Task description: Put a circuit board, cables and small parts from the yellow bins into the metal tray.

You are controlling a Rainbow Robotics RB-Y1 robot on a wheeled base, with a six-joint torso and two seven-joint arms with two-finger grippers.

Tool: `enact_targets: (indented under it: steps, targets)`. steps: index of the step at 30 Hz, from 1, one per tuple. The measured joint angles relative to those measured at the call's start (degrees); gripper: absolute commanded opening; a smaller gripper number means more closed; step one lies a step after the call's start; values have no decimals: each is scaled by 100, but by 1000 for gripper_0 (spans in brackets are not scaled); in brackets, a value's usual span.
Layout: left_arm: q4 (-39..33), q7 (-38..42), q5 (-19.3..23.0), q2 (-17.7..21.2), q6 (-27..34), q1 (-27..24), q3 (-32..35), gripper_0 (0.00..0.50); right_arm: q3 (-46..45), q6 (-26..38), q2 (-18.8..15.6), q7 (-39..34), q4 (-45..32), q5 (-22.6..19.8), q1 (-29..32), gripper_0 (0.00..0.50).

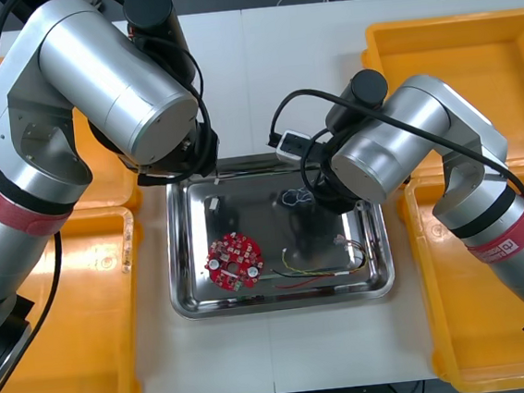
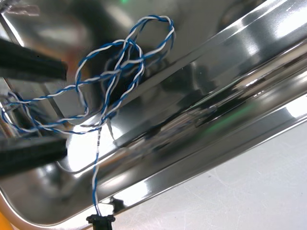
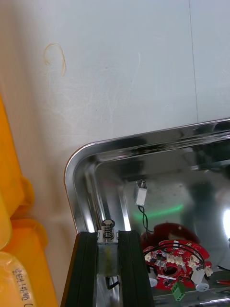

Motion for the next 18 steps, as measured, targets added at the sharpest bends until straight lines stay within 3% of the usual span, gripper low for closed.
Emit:
enact_targets:
  steps: [9, 14, 18]
  targets:
    - [0, 0, -8, 0, -31, 0, 0, 0, -1, 253, 0, 0, -130, 0, 1, 500]
    - [-2, 0, -10, 0, -46, 0, 0, 0, -104, 1111, 0, 0, -527, -39, -30, 500]
    - [-2, 0, -11, 0, -65, 0, 0, 0, -461, 1952, 0, -1, -722, -425, -196, 500]
